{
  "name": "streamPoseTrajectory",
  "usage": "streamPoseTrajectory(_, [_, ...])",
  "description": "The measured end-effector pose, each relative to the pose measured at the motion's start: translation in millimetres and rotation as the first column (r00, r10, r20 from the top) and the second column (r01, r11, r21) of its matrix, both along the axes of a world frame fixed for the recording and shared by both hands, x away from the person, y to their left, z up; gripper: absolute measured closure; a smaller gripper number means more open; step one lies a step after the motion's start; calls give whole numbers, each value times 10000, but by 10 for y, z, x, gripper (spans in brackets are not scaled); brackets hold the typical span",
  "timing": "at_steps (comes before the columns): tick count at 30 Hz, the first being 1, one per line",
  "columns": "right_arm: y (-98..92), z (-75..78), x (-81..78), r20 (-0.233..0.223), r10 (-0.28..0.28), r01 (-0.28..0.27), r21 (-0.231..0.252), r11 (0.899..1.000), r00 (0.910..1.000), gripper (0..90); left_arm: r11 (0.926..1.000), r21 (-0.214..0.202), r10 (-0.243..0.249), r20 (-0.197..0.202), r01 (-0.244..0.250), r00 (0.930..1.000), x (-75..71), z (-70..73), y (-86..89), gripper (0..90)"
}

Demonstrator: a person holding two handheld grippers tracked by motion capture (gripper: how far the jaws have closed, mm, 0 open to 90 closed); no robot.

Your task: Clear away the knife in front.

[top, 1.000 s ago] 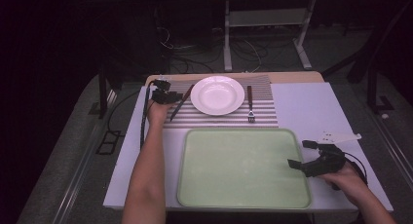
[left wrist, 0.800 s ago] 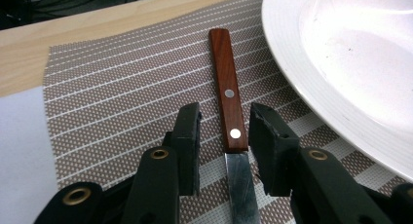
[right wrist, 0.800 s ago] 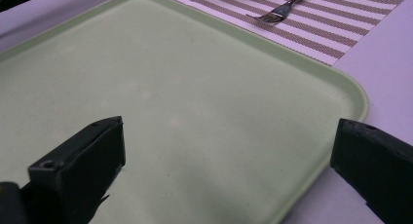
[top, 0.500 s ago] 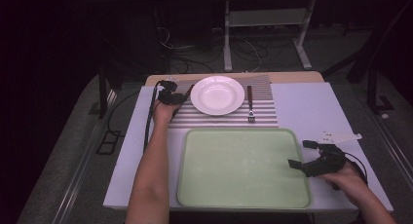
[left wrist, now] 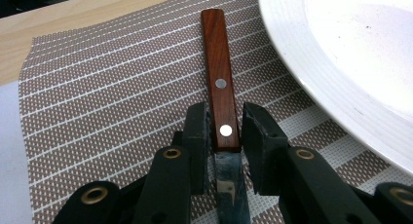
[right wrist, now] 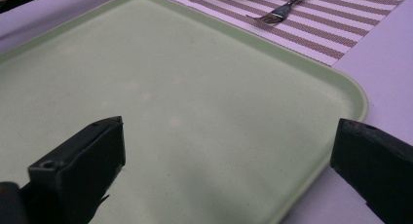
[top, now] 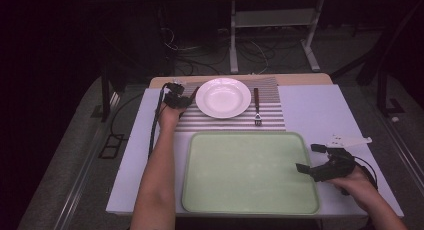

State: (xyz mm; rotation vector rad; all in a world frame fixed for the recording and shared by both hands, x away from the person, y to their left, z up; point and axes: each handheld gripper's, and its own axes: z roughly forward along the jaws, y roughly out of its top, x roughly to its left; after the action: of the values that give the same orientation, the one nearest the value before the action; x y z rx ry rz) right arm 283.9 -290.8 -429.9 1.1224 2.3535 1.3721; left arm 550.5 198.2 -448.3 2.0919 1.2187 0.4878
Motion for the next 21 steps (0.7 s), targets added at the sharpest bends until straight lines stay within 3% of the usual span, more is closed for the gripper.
streamPoseTrajectory(15, [-3,2,-4,1,-12,12,10,10000,10000,0,9999,-163,13,58,-12,10000,-11,-11,10,774])
streamPoseTrajectory(21, [-1,2,-3,-32,-10,10,20,10000,10000,0,9996,-271,118,-227,-124,9997,9,14,46,774])
